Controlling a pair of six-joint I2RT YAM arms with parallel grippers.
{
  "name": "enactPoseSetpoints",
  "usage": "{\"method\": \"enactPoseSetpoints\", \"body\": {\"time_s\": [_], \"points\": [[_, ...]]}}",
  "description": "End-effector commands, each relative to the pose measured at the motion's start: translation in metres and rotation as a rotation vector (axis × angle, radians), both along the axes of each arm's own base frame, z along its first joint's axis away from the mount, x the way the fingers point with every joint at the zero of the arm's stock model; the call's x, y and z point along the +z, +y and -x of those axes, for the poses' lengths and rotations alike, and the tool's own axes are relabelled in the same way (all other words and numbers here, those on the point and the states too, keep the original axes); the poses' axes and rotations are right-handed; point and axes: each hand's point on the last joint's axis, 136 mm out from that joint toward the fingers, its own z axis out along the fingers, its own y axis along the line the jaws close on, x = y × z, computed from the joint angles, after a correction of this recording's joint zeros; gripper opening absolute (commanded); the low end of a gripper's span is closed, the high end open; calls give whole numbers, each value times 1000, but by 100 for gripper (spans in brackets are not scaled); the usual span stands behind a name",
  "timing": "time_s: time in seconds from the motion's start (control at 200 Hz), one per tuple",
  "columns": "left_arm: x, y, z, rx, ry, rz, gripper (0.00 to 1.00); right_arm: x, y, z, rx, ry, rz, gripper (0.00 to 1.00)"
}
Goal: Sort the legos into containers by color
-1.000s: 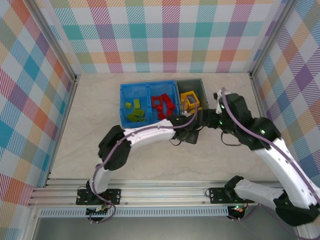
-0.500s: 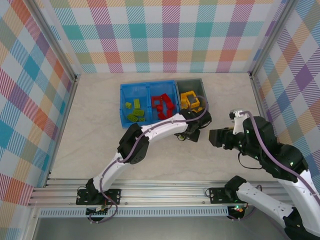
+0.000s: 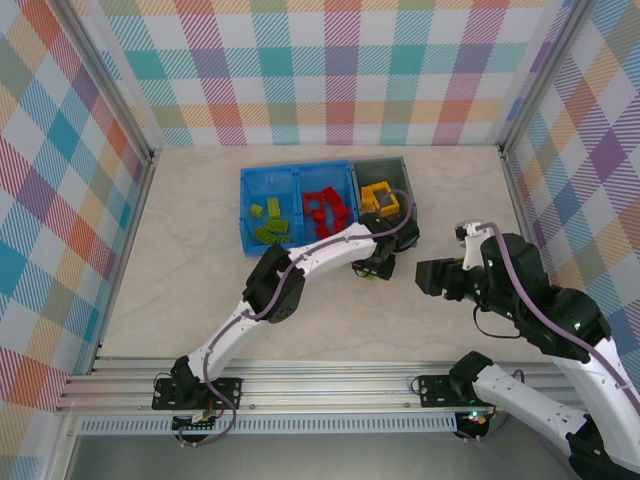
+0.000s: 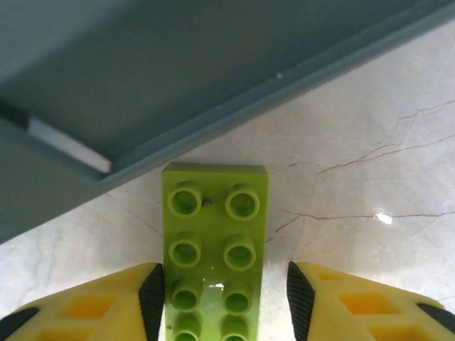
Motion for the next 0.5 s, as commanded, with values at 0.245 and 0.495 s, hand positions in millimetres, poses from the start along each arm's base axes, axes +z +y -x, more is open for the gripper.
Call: {"method": "enactPoseSetpoints", "body": {"time_s": [0.245,0.495], "points": [[2,17,20,-20,51,-67,35,1,1,-1,-7,-5,-23,71],[13,49,62,-39,144,-104,34,1,0,0,-1,-9,-10,72]]}}
